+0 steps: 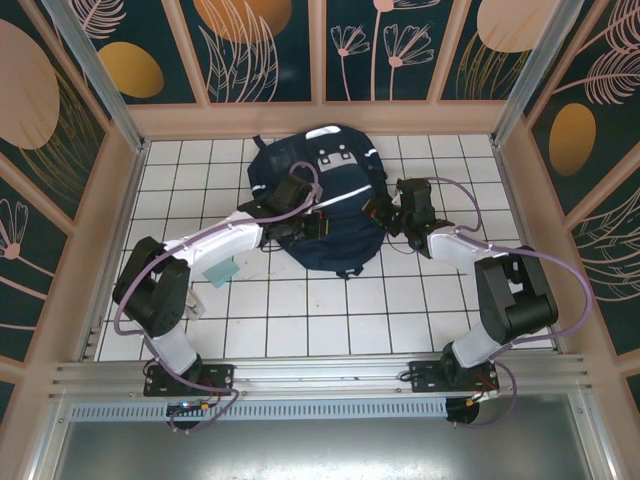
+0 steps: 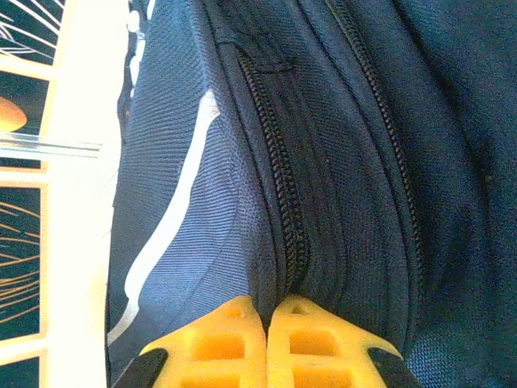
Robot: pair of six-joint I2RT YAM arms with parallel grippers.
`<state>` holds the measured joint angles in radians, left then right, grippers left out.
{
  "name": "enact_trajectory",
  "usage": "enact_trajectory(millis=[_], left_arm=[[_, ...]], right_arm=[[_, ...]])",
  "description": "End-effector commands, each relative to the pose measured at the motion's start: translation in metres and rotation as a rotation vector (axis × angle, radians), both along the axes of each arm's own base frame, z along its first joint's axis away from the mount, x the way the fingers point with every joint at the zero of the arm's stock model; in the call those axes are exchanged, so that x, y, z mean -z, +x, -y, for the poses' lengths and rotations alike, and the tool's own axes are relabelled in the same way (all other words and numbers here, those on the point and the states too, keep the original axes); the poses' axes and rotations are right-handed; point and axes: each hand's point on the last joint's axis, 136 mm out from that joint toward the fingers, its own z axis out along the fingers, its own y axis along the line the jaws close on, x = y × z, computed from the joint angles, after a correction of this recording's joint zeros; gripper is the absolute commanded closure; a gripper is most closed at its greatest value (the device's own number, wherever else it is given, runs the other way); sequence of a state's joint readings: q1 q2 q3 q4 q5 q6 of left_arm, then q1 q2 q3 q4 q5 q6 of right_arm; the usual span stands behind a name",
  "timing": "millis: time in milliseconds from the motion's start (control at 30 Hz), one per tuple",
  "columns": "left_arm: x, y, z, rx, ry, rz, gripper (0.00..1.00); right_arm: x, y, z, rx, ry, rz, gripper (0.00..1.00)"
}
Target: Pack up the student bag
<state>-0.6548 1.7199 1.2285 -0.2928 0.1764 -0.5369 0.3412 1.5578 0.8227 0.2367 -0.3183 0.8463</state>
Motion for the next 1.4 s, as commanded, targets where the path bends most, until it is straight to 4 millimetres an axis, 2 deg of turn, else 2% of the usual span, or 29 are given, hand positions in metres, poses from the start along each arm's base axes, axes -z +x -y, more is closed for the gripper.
enact_trajectory(millis=[0,133,300,367,500,567,633,700,767,867,967,1100,1200,1267,1367], left_arm=[[0.007,0.008,-0.071,-0.080,0.267,0.041,1.00],[0.020,0.009,-0.102,-0.090,0.405,0.037,1.00],[0.030,0.019,-0.127,-0.084,0.520,0.042,1.00],[0.027,0.014,-0.120,-0.003,0.502,0.031,1.00],[0.013,-0.014,-0.089,0.214,0.357,-0.010,1.00],[0.008,-0.029,-0.084,0.279,0.326,-0.054,1.00],[0.008,-0.034,-0.089,0.290,0.355,-0.077,1.00],[0.011,-0.019,-0.114,0.193,0.488,-0.032,1.00],[0.011,-0.002,-0.129,0.102,0.568,0.021,1.00],[0.018,0.013,-0.128,0.084,0.583,0.048,1.00],[0.033,0.040,-0.149,-0.002,0.717,0.088,1.00],[0.034,0.072,-0.164,-0.110,0.724,0.124,1.00],[0.027,0.095,-0.182,-0.194,0.821,0.190,1.00],[0.024,0.106,-0.183,-0.226,0.823,0.202,1.00],[0.022,0.114,-0.171,-0.215,0.764,0.230,1.00]], right_arm=[[-0.015,0.018,0.035,0.103,-0.114,0.092,1.00],[-0.021,0.021,0.035,0.077,-0.138,0.120,1.00],[-0.027,0.027,0.040,0.062,-0.216,0.145,1.00],[-0.029,0.030,0.043,0.065,-0.251,0.156,1.00],[-0.030,0.038,0.050,0.084,-0.298,0.165,1.00],[-0.030,0.042,0.051,0.091,-0.312,0.170,1.00],[-0.030,0.047,0.055,0.100,-0.328,0.172,1.00],[-0.035,0.050,0.057,0.099,-0.326,0.184,1.00],[-0.038,0.051,0.058,0.095,-0.332,0.196,1.00],[-0.040,0.050,0.061,0.089,-0.356,0.204,1.00],[-0.043,0.049,0.063,0.082,-0.368,0.218,1.00],[-0.041,0.049,0.066,0.078,-0.383,0.223,1.00],[-0.038,0.049,0.066,0.072,-0.392,0.219,1.00],[-0.037,0.051,0.067,0.071,-0.399,0.216,1.00],[-0.037,0.053,0.067,0.070,-0.401,0.215,1.00]])
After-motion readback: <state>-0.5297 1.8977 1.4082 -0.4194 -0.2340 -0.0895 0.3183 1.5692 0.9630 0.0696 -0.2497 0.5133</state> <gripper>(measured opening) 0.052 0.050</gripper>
